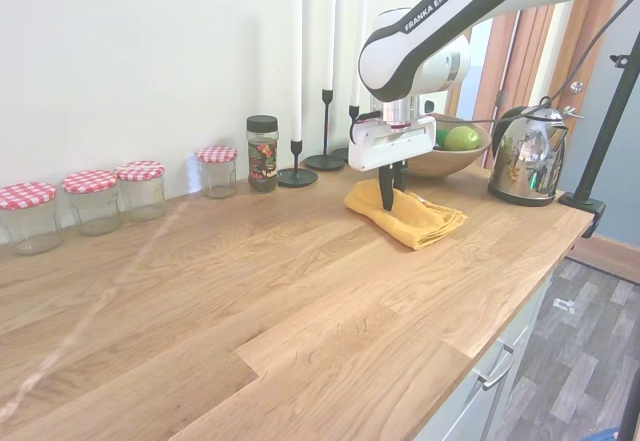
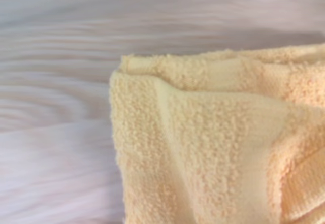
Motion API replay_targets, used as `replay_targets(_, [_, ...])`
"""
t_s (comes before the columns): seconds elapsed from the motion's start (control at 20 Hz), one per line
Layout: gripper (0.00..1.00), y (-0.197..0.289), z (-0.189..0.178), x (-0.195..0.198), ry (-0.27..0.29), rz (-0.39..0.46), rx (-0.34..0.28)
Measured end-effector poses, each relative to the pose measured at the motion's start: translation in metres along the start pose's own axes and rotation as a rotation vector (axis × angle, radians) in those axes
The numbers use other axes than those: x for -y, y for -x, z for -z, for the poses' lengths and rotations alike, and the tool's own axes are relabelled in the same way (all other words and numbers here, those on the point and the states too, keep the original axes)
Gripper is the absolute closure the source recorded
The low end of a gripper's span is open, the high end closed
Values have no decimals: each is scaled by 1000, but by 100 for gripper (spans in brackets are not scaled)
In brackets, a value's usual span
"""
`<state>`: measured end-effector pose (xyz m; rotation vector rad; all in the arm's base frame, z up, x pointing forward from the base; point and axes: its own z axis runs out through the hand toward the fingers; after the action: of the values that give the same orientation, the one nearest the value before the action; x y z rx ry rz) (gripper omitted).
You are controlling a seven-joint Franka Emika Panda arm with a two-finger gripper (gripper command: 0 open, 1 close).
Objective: Wipe the counter
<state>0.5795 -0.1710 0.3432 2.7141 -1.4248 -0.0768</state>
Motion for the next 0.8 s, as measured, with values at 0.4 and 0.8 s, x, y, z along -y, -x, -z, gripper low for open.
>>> replay_targets(0.4, [100, -31, -11, -35, -11, -29, 6])
replay_targets(0.8, [100, -44, -13, -53, -16, -47, 4])
